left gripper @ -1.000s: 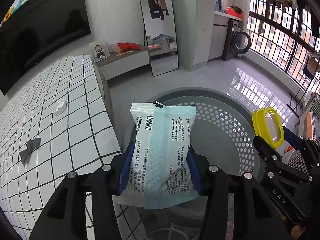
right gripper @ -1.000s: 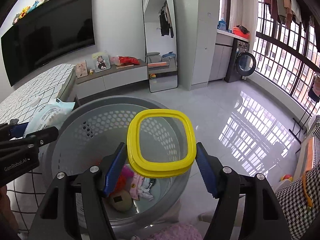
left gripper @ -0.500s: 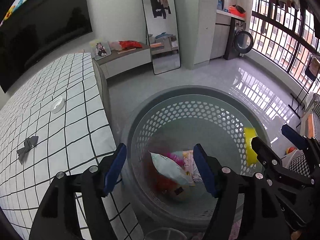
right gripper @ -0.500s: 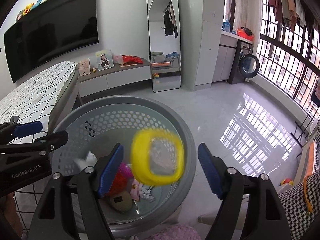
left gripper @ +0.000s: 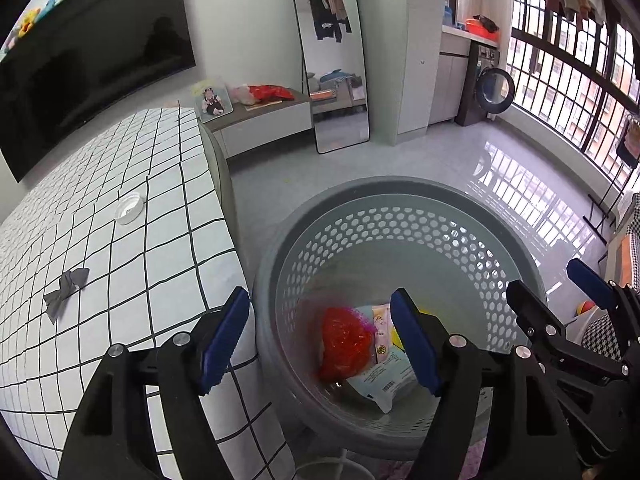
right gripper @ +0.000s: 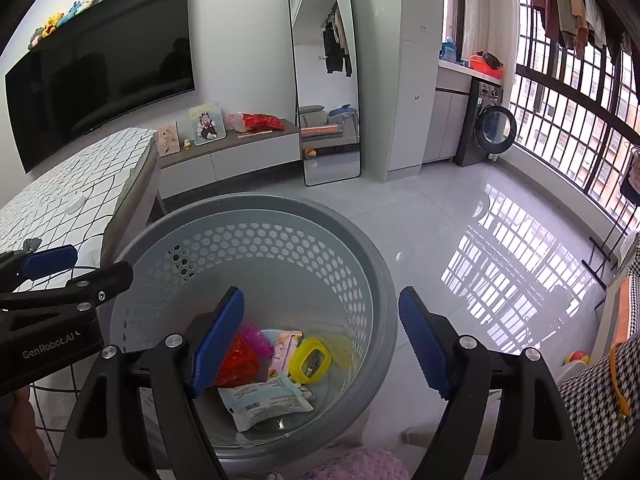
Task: Collect trash
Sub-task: 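Grasp the grey cloth with the left gripper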
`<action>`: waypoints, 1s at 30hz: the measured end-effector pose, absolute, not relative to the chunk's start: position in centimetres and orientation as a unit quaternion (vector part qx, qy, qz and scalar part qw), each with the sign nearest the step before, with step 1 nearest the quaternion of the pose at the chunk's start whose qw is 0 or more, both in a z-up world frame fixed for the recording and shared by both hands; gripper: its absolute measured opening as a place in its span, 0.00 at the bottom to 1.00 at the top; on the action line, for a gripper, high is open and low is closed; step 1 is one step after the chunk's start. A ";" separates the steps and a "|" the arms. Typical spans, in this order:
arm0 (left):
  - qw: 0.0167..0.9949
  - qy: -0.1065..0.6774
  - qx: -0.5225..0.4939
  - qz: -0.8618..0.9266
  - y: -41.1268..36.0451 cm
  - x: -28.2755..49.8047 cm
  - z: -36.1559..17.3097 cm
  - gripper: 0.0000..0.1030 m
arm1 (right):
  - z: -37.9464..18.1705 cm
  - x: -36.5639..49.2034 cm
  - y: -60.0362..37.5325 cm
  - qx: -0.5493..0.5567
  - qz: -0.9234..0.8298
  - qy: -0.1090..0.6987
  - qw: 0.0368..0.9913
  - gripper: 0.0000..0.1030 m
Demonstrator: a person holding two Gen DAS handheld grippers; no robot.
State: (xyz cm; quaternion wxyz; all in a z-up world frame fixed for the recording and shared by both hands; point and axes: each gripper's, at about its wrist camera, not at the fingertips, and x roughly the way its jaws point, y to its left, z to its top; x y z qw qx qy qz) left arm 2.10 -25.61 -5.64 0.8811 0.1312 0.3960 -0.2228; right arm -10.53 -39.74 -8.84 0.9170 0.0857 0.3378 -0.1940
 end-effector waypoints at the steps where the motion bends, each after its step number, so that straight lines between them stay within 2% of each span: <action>1: 0.882 0.395 0.130 -0.222 -25.5 2.2 -5.6 0.70 | -8.8 -10.6 -39.7 0.087 -0.193 0.338 0.917 0.74; 15: 0.893 0.393 0.103 -0.193 -21.1 3.4 -3.9 0.74 | -8.6 -9.5 -36.8 0.101 -0.148 0.338 0.924 0.74; 30: 0.909 0.394 0.104 -0.090 -9.9 8.7 -2.9 0.78 | -6.7 -5.2 -31.0 0.104 -0.049 0.347 0.931 0.74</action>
